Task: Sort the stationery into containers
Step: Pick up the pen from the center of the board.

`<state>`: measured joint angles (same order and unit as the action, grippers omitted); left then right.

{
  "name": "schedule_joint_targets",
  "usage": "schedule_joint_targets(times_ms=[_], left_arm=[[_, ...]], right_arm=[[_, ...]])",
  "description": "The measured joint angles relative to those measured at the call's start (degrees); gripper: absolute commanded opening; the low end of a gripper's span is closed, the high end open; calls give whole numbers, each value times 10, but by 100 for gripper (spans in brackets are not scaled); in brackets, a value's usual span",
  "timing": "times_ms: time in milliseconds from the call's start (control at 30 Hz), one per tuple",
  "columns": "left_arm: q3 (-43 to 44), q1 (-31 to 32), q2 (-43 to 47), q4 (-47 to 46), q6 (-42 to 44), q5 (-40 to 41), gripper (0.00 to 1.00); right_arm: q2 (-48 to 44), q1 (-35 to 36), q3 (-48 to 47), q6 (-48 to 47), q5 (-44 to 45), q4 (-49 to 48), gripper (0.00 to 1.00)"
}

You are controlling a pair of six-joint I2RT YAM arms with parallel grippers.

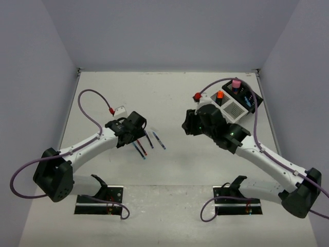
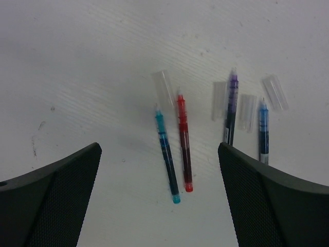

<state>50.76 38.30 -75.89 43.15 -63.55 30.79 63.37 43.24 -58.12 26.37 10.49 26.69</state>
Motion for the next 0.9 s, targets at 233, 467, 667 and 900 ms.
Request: schedule_joint_targets(times_ms=[233,467,667,900], left_arm=[[5,-66,44,44,-22,21,100],[30,-68,175,71,16,57,100],[34,-68,228,76,88,51,100],[15,-68,266,71,139,33,100]], right_arm=[[190,120,-30,22,-6,-2,42],[412,135,-179,3,8,25,34],[509,135,-249,-18,39,63,31],[541,127,-289,-35,46,82,27]])
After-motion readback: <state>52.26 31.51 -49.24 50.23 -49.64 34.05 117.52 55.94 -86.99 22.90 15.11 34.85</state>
